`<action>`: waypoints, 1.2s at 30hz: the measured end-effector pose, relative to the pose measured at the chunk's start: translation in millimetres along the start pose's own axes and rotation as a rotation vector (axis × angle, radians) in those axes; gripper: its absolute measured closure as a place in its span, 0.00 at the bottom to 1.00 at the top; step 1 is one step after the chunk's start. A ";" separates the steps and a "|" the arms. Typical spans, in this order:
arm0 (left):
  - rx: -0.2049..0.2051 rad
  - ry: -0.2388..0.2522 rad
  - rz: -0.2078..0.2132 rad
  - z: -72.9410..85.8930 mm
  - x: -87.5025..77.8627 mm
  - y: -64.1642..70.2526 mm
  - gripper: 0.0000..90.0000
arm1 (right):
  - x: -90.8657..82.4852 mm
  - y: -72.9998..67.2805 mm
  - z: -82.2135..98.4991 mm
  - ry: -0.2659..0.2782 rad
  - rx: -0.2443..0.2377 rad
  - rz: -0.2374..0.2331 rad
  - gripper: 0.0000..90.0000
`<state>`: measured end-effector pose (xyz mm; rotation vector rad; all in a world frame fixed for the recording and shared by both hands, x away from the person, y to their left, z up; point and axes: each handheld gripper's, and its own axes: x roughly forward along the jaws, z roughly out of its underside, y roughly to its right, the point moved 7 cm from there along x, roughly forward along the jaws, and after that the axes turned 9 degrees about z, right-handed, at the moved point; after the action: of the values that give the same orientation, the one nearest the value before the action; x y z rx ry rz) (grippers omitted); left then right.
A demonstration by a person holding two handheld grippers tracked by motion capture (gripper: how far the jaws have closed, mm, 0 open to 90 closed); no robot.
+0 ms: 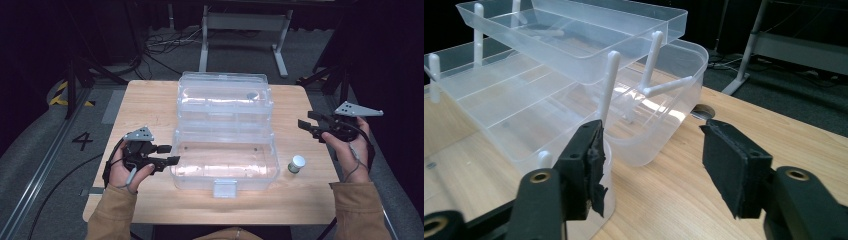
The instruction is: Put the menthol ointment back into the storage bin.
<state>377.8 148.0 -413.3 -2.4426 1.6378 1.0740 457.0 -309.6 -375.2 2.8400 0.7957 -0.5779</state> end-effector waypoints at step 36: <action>-0.065 -0.019 -0.118 -5.8 -19.2 -29.3 0.47 | -17.6 -21.8 49.6 -0.376 0.000 -0.056 0.50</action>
<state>400.7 174.7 -408.8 -2.5241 1.4552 1.1476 415.5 -310.8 -414.3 2.5927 0.8022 -1.0766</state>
